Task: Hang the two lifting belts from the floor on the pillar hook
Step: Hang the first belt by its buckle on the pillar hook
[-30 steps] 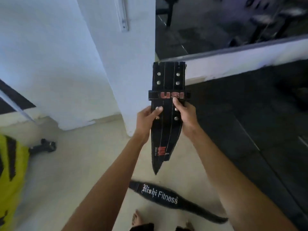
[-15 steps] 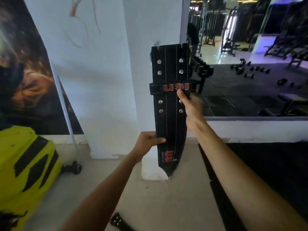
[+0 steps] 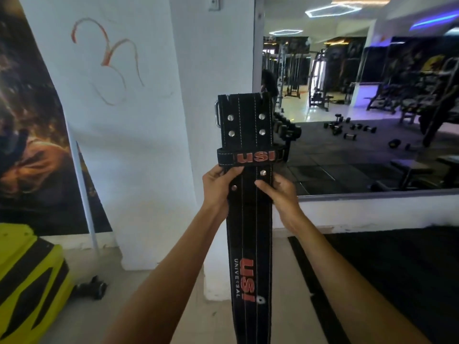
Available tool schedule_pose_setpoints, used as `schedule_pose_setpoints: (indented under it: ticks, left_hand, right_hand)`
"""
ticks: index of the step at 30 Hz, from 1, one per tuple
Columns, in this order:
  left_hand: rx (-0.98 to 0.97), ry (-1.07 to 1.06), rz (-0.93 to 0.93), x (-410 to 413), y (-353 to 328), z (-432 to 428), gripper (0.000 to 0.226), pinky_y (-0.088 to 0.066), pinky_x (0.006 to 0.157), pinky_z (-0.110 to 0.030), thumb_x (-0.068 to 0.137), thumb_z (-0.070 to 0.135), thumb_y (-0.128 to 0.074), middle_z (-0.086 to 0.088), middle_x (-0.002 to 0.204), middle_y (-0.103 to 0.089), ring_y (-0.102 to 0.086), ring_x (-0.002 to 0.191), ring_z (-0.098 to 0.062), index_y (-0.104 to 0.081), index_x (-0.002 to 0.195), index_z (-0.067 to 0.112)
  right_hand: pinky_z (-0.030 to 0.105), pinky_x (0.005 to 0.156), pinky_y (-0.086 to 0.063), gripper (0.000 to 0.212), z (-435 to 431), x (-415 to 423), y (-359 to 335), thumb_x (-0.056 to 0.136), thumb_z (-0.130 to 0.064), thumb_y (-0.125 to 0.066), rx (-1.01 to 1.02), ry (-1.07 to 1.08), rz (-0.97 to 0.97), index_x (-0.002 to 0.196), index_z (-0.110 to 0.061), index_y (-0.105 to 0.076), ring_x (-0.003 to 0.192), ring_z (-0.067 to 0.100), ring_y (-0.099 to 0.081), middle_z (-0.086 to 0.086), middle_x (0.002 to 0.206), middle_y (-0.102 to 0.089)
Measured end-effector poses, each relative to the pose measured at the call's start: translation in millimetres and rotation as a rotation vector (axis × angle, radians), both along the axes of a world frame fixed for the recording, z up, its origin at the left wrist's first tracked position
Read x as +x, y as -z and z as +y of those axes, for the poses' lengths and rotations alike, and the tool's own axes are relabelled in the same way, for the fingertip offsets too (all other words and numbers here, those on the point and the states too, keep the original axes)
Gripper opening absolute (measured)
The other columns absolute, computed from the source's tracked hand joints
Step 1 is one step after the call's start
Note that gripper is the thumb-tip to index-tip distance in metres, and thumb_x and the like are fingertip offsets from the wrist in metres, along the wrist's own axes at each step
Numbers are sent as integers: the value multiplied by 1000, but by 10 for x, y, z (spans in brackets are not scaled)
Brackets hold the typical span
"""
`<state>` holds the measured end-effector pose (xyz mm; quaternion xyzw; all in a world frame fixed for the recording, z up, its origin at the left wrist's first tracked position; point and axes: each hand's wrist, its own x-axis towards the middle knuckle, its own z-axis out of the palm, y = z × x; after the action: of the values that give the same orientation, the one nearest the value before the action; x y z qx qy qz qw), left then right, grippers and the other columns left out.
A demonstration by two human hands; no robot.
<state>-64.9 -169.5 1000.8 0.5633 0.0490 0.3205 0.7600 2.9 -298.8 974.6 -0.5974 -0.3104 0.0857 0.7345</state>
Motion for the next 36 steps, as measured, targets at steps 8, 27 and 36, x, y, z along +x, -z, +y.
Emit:
schedule_pose_setpoints:
  ticks: [8,27,36]
  left_hand:
    - [45,33,-17,-88,32,118,10,-56,63,-27,83,0,-61,-2,75,-73,-70,74,-18,-69,84,7]
    - [216,89,6,-121,-101,533,15,-55,82,-35,84,12,-65,-6,94,-73,-69,93,-23,-69,98,8]
    - [431,100,318,-117,441,597,20,-54,91,-39,78,11,-72,-6,96,-73,-70,93,-18,-71,96,2]
  right_hand:
    - [19,71,-55,14,-60,-161,378,80,-9,-65,-166,-64,96,93,-15,-66,84,12,-70,0,94,-72]
    - [38,83,-51,9,507,-230,-746,77,-24,-70,192,156,189,82,-19,-63,92,22,-64,1,90,-66]
    - [45,101,-41,29,513,-203,-675,62,-37,-76,221,171,213,85,-22,-66,103,20,-62,-1,96,-69]
